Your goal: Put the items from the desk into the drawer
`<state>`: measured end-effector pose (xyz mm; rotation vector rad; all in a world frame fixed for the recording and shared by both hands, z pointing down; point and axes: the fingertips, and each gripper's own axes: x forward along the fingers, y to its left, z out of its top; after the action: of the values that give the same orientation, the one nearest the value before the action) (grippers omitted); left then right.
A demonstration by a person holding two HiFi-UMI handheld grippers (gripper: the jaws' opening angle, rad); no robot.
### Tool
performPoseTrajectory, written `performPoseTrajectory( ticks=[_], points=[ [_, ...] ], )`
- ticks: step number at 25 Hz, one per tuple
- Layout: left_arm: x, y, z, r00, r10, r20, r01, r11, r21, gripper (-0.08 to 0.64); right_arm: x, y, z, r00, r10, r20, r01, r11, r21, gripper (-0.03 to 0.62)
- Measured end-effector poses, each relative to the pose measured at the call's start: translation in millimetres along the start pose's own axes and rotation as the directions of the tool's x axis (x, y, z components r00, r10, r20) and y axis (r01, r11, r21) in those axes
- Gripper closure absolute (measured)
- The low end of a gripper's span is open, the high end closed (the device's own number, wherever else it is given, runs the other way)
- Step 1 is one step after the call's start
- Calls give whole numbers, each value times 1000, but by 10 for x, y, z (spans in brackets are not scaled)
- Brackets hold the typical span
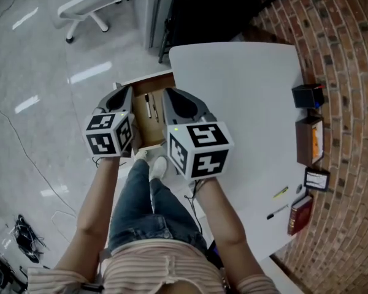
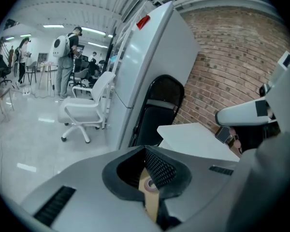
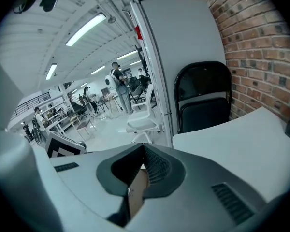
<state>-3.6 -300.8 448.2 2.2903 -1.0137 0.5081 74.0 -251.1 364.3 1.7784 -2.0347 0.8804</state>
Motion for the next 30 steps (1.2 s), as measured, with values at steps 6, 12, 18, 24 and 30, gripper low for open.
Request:
performPoseTrajectory(
  ticks=[6,12,18,24,30],
  points=[
    [-270,-232,326,996,-39,79,38,999,13,551,-227,-45,186,996,0,86,-1,1000,11,575],
    [-601,-470,634,985,-79,155,67,994,82,551,-484,-98,304,986,3,164,-6,1000,22,575],
    [-971,-694,970,959,-121,255,84,985,154,552,-796,-101,496,961,6,275,-9,1000,9,575],
    [-1261,-868,1147,937,-143,320,75,973,217,551,-1007,-55,657,931,18,364,10,997,-73,575],
    [-1494,-956,1234,916,-151,371,60,967,247,552,-1144,41,724,909,35,416,14,993,-113,575]
  ],
)
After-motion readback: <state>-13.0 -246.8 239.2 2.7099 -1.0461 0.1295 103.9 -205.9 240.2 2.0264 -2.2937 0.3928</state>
